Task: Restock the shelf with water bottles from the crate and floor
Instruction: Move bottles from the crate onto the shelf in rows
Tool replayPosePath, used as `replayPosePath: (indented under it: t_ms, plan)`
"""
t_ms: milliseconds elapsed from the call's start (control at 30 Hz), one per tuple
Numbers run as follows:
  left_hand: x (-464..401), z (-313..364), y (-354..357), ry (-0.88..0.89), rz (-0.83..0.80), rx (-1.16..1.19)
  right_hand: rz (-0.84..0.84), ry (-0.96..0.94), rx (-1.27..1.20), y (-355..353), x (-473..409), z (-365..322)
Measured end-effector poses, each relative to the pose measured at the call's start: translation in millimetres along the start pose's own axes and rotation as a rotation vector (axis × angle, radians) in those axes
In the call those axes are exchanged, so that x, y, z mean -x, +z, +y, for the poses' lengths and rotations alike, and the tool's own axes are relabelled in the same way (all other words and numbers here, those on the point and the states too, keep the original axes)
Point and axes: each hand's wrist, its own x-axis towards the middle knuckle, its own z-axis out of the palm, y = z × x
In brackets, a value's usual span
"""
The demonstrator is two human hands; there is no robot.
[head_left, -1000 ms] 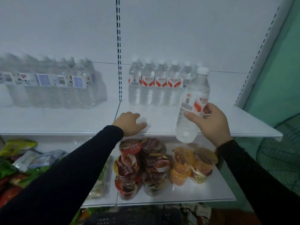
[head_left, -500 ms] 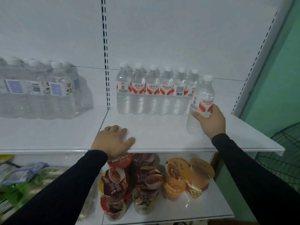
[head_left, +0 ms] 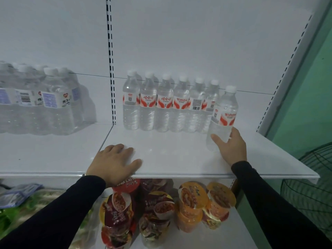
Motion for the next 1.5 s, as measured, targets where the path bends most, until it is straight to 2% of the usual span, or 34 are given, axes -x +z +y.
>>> replayPosePath:
  t_ms: [167, 433, 800, 967, 1233, 1500]
  plan:
    - [0, 4, -3, -0.006, -0.001, 0.002, 0.052, 0.055, 0.035, 4, -39, 16]
    - [0, 2, 0, -0.009, -0.005, -0.012, 0.039, 0.117, 0.133, 14, -85, 30]
    - [-1, 3, 2, -0.025, 0.022, 0.007, -0.034, 0.167, 0.072, 27, -121, 36]
    - [-3, 1, 4, -0.032, 0.012, -0.013, -0.082, 0.167, 0.046, 25, -123, 42]
    - [-2, 1, 4, -0.038, 0.014, -0.010, -0.043, 0.156, 0.027, 29, -115, 36]
    - [-1, 3, 2, -0.046, 0.015, 0.004, -0.110, 0.206, 0.138, 14, -86, 26]
